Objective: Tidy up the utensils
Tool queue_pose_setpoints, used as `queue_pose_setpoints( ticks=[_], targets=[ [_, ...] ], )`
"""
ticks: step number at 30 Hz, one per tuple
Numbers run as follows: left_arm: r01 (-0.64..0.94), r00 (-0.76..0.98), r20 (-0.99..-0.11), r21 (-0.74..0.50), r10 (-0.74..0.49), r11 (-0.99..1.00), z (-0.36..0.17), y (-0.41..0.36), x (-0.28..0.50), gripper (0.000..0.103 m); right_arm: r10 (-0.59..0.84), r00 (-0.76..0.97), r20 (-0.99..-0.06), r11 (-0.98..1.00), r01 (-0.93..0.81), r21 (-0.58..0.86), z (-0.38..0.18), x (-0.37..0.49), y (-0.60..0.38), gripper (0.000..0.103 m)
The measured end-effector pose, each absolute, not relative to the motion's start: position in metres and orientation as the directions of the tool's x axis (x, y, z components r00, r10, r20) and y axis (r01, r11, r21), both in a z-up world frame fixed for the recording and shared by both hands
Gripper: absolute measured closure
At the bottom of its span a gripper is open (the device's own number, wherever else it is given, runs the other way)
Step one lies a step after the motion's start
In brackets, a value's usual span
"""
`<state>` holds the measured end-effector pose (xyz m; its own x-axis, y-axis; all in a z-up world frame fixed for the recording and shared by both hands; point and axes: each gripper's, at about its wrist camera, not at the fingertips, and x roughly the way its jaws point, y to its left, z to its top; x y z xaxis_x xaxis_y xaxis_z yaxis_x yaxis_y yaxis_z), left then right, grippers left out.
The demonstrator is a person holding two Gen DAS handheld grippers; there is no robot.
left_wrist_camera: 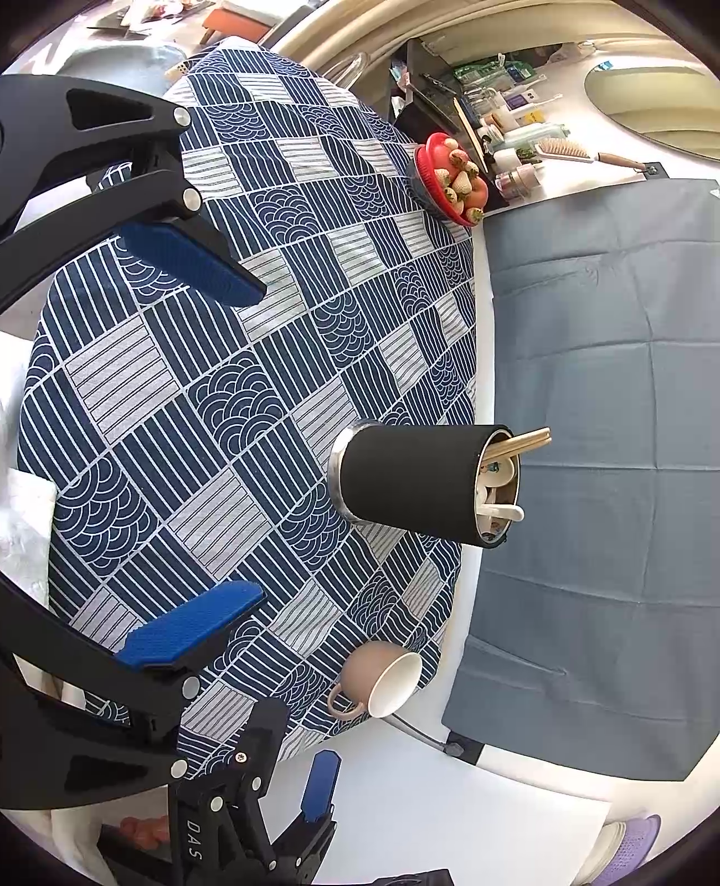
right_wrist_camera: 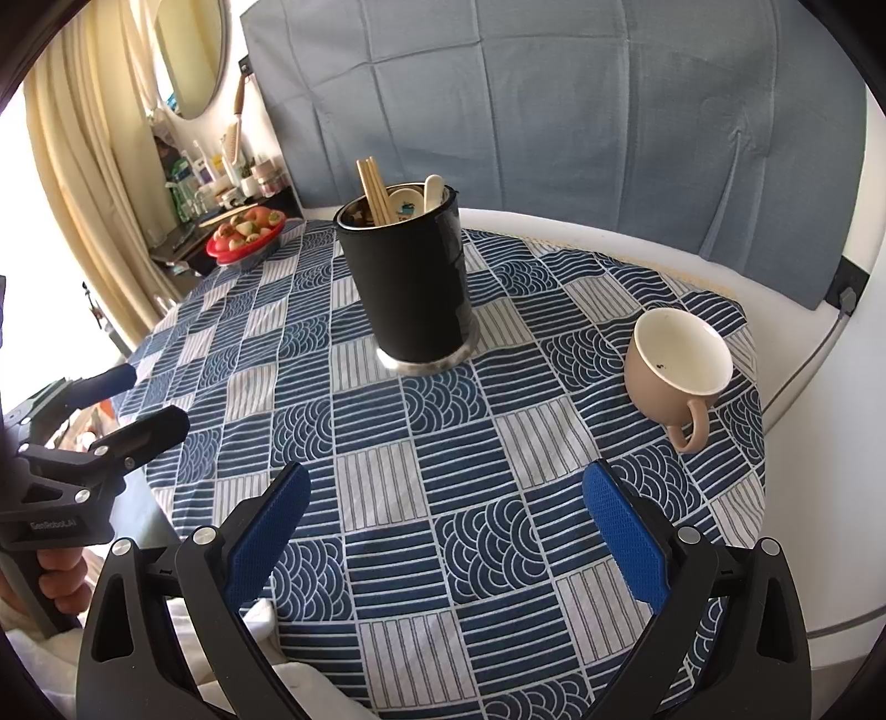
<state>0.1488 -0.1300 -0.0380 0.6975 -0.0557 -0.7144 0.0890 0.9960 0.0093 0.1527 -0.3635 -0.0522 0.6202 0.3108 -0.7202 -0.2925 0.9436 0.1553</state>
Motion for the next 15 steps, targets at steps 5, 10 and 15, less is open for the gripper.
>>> queue_pose_setpoints(
  ticks=[5,10,15],
  targets=[
    [0.089,0.699,-0.713,0.003,-0.06,0.996,-0.0377,-0.1297,0.1492,0.006,0.31,0.621,-0.72,0.944,-0.292,0.154,-0.0523,0.1526,-0.3634,0.008],
    [0.089,0.698,-0.714,0.007,-0.057,0.996,-0.0385,-0.1298,0.1498,0.006,0.311,0.62,-0.721,0.944,-0.291,0.157,-0.0529,0.1536,-0.3636,0.008],
    [0.087,0.697,-0.715,0.004,-0.058,0.996,-0.0392,-0.1286,0.1505,0.006,0.313,0.615,-0.724,0.942,-0.295,0.157,-0.054,0.1566,-0.3636,0.008]
  ],
)
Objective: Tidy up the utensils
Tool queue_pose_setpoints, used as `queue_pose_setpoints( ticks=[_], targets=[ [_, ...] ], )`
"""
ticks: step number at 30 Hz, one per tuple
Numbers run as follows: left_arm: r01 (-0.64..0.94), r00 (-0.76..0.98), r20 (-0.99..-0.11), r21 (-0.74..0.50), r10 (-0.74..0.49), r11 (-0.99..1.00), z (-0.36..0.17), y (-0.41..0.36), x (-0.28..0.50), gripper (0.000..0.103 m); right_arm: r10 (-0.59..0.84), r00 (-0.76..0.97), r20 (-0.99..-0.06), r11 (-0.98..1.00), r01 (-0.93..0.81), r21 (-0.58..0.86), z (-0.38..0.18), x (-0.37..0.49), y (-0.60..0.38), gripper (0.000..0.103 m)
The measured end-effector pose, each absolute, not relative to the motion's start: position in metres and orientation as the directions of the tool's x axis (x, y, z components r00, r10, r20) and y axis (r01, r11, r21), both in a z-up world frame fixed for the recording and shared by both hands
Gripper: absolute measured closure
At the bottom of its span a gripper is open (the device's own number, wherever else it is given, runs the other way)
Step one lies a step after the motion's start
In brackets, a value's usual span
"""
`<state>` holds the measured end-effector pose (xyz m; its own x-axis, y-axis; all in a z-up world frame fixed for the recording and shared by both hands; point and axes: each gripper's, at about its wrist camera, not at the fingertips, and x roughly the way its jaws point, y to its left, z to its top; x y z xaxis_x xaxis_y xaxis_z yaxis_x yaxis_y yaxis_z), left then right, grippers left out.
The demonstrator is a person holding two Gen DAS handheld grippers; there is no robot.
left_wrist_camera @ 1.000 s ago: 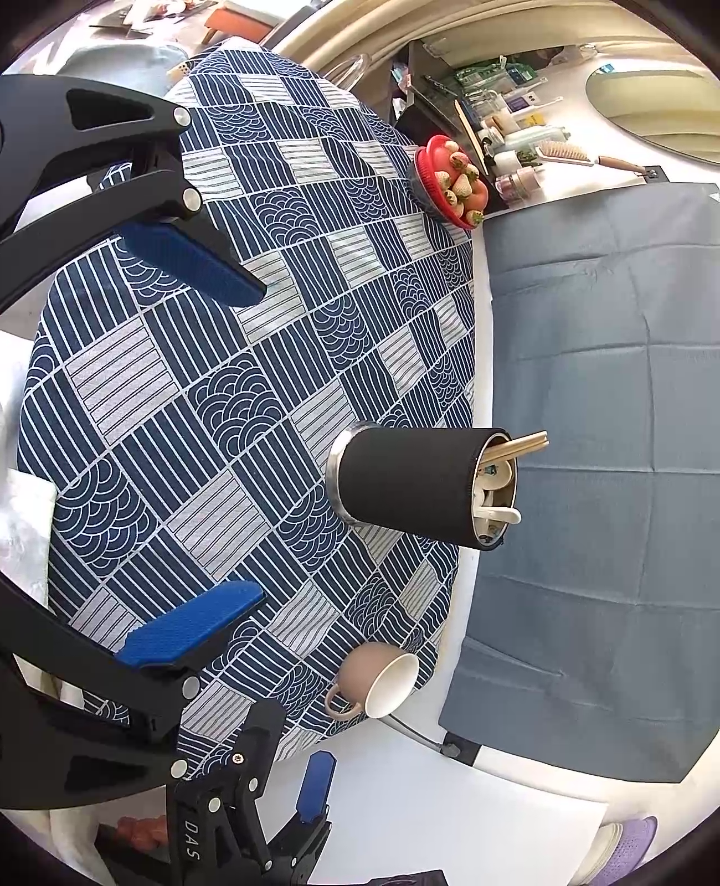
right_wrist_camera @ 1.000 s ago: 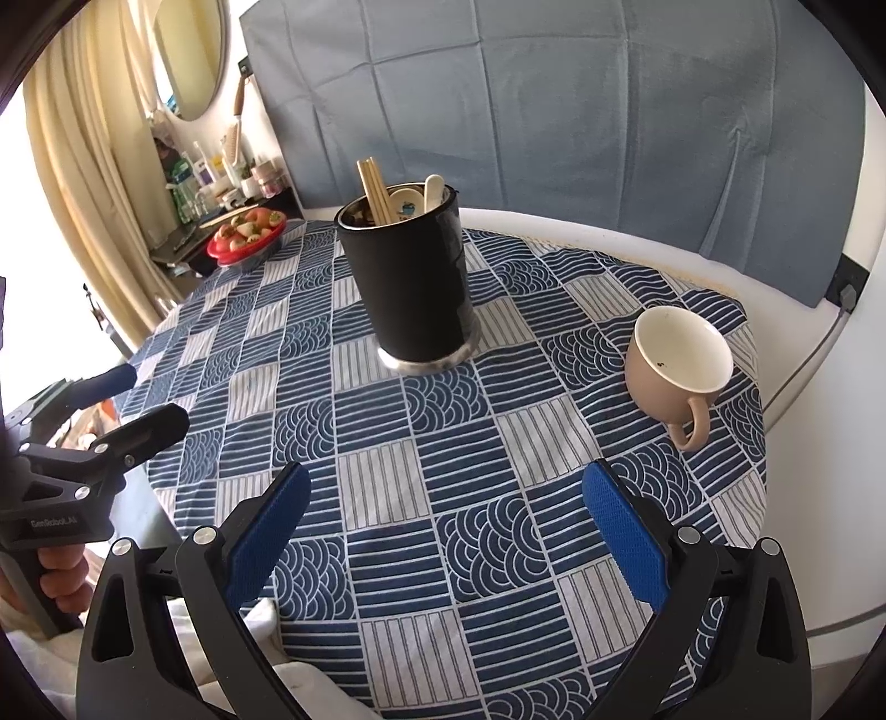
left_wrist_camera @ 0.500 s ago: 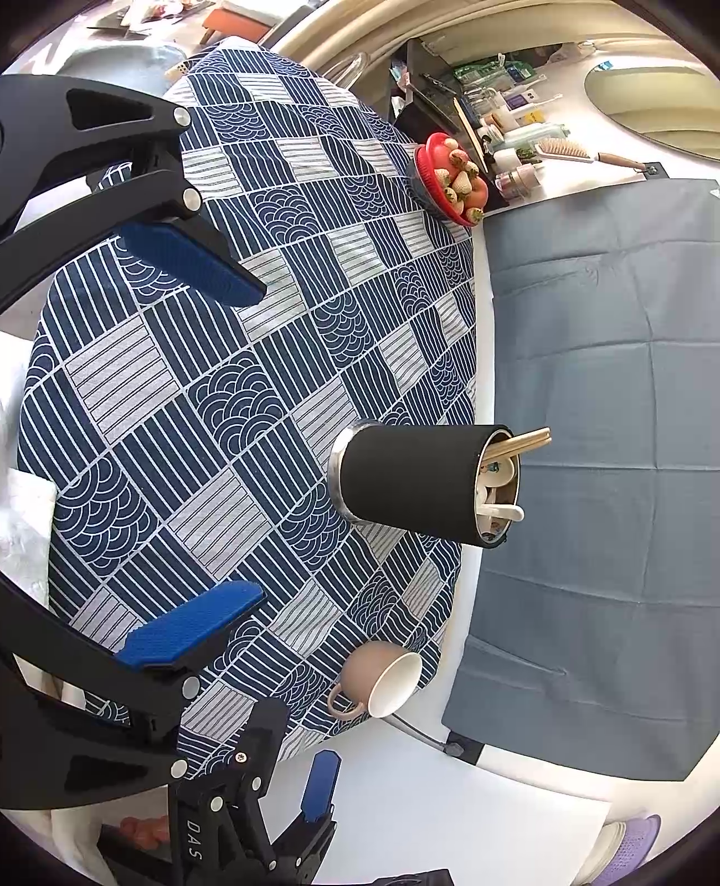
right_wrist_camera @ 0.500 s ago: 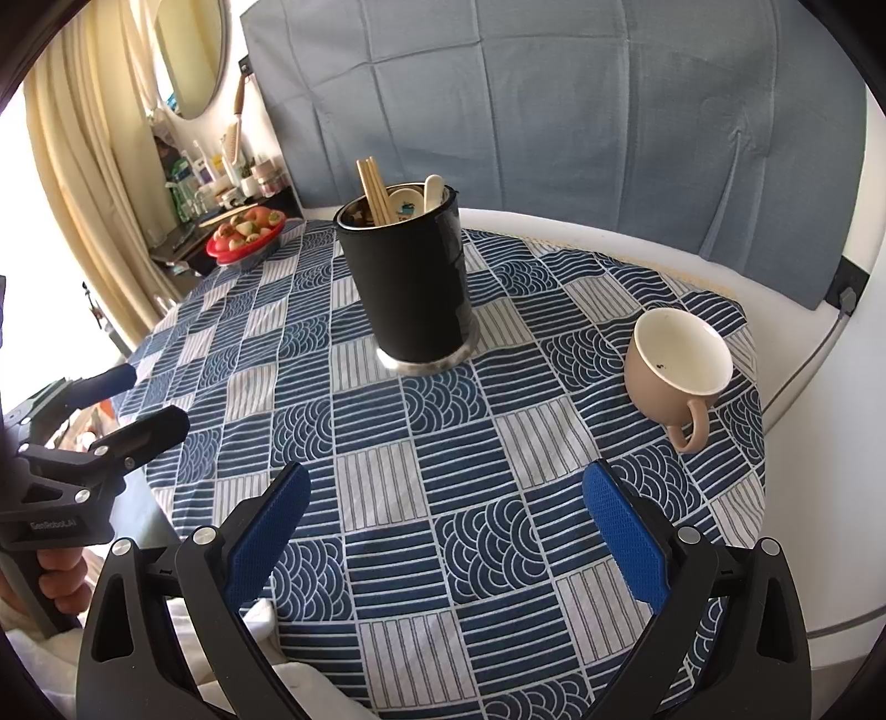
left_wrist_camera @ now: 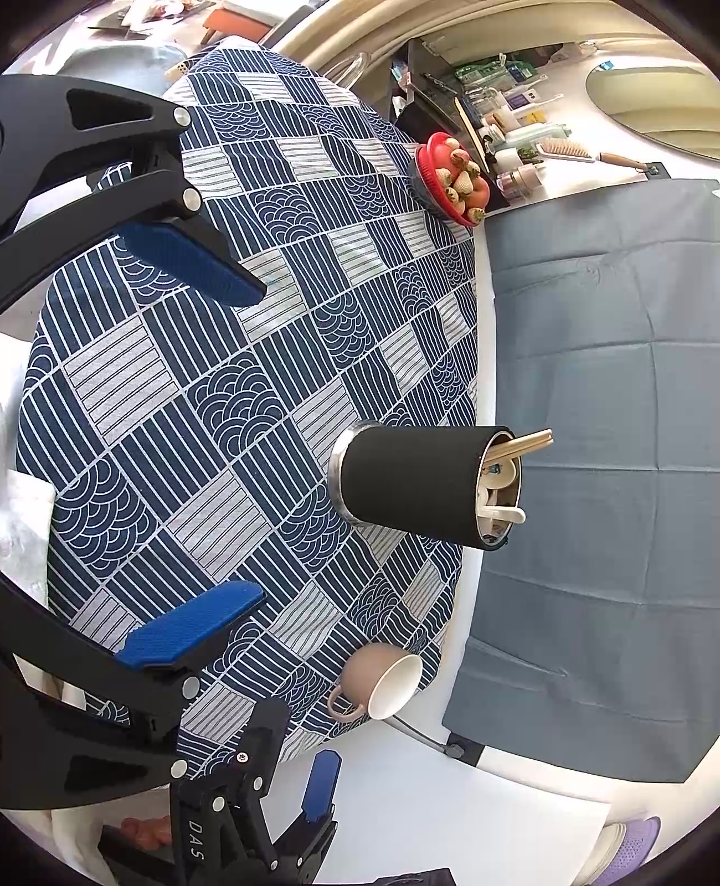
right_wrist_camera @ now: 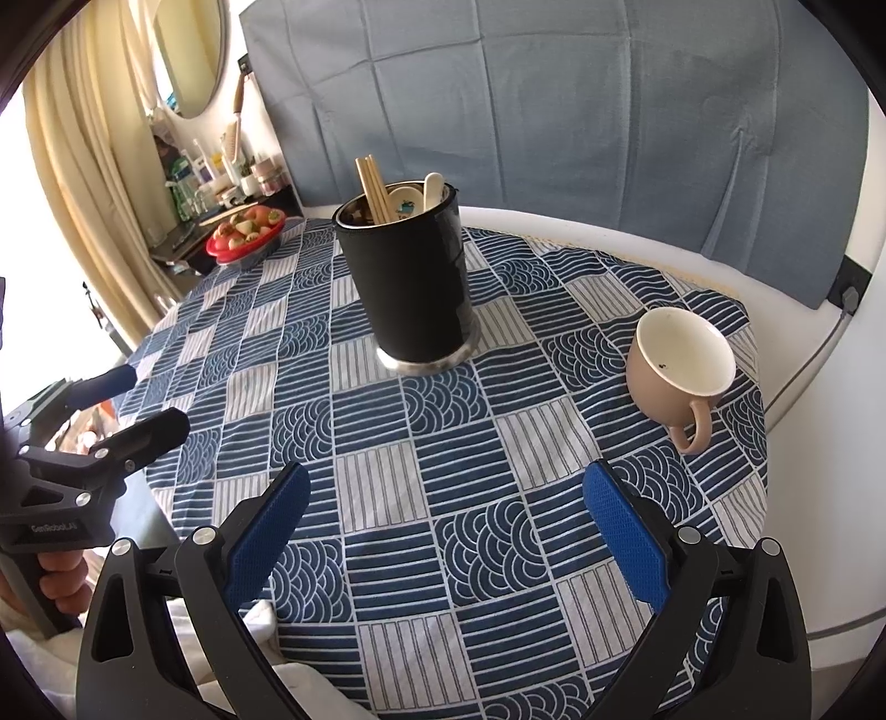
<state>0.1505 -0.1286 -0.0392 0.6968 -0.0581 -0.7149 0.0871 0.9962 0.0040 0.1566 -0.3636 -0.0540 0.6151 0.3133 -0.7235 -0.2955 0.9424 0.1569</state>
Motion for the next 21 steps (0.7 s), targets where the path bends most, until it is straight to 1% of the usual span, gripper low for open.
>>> queue_pose_setpoints(
  ticks=[9,15,19,21],
  targets=[
    [0.09,0.695,-0.716,0.003,-0.06,0.996,-0.04,-0.127,0.152,0.006,0.304,0.62,-0.723,0.944,-0.297,0.143,-0.053,0.156,-0.361,0.008],
    [0.069,0.707,-0.706,0.012,-0.041,0.998,-0.038,-0.124,0.153,0.006,0.3,0.621,-0.724,0.945,-0.295,0.139,-0.053,0.157,-0.362,0.008],
    [0.069,0.742,-0.67,0.054,-0.015,0.996,-0.032,-0.126,0.15,0.006,0.291,0.628,-0.722,0.947,-0.296,0.124,-0.052,0.157,-0.362,0.008],
    [0.084,0.747,-0.664,0.057,-0.025,0.995,-0.03,-0.128,0.151,0.006,0.283,0.634,-0.72,0.948,-0.296,0.112,-0.051,0.157,-0.361,0.008]
  ],
)
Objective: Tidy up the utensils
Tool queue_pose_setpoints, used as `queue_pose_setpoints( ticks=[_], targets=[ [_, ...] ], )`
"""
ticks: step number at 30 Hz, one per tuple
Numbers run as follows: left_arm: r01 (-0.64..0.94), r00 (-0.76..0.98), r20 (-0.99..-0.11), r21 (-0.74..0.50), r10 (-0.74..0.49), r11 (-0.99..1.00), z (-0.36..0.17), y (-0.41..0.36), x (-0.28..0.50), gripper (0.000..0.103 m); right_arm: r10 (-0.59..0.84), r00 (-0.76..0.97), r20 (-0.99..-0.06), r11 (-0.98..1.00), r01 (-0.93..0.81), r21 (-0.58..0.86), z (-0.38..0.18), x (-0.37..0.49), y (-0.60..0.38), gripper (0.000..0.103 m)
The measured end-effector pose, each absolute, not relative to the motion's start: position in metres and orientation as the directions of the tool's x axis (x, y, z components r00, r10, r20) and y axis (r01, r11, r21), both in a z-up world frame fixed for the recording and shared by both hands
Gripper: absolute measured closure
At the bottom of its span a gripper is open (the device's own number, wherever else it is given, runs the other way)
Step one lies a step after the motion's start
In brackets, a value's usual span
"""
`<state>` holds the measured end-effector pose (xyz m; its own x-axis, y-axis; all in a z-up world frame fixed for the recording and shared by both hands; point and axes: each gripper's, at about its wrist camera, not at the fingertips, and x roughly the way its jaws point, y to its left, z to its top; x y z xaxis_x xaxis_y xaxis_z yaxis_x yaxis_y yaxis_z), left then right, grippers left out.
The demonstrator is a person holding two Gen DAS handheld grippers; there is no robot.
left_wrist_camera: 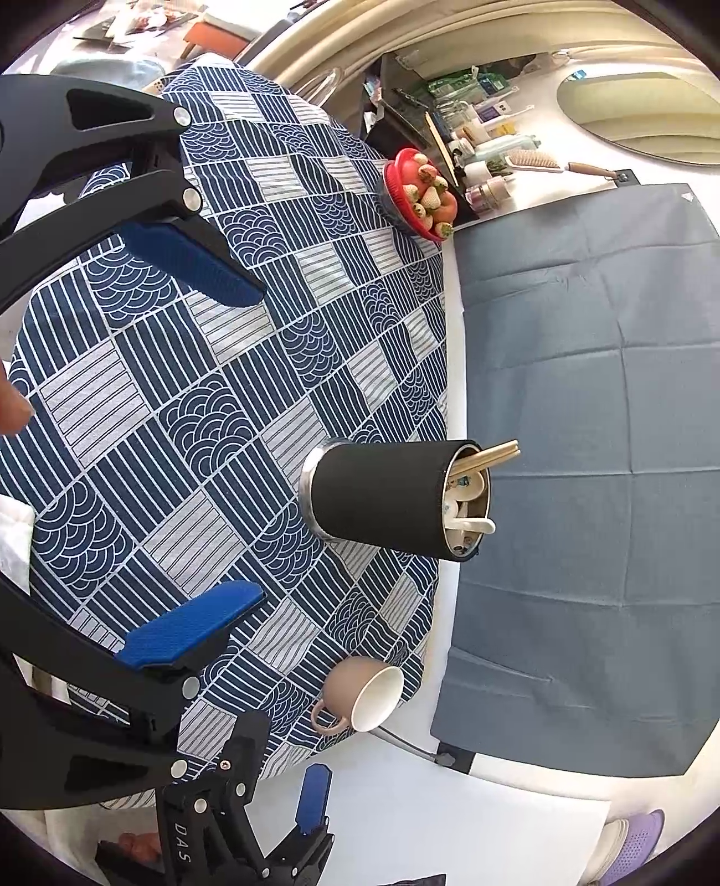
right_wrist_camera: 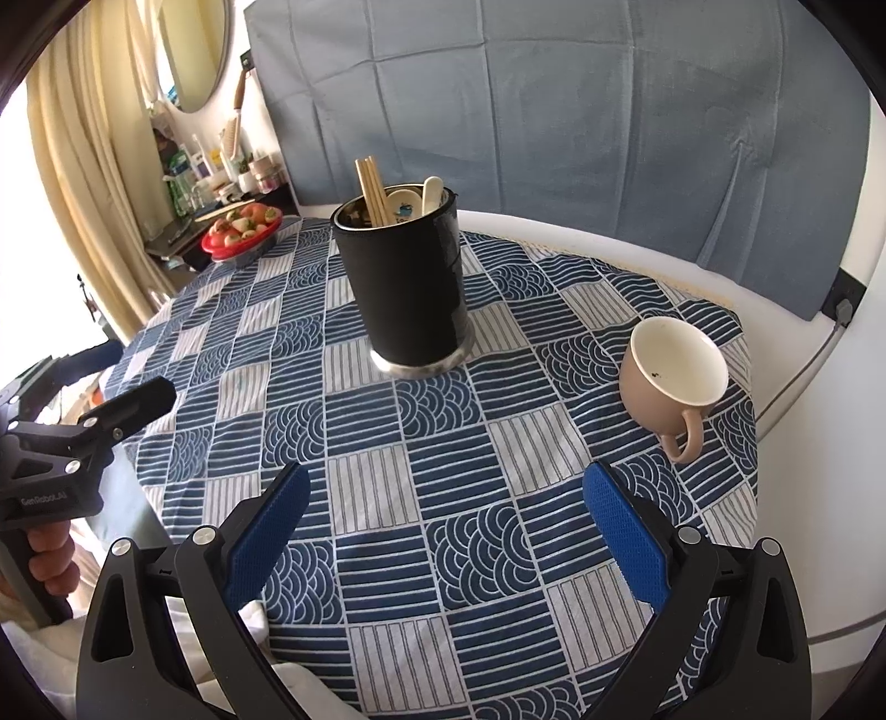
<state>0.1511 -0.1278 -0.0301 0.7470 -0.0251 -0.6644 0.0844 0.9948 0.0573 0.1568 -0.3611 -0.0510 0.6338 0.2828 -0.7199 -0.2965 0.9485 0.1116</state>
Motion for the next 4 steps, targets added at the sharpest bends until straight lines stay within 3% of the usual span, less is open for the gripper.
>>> queue_pose_setpoints(
  ticks=[4],
  targets=[
    [0.108,0.731,-0.682,0.059,-0.039,0.992,-0.0354,-0.1281,0.1575,0.006,0.275,0.639,-0.718,0.953,-0.283,0.112,-0.0501,0.1612,-0.3633,0.008]
  ],
)
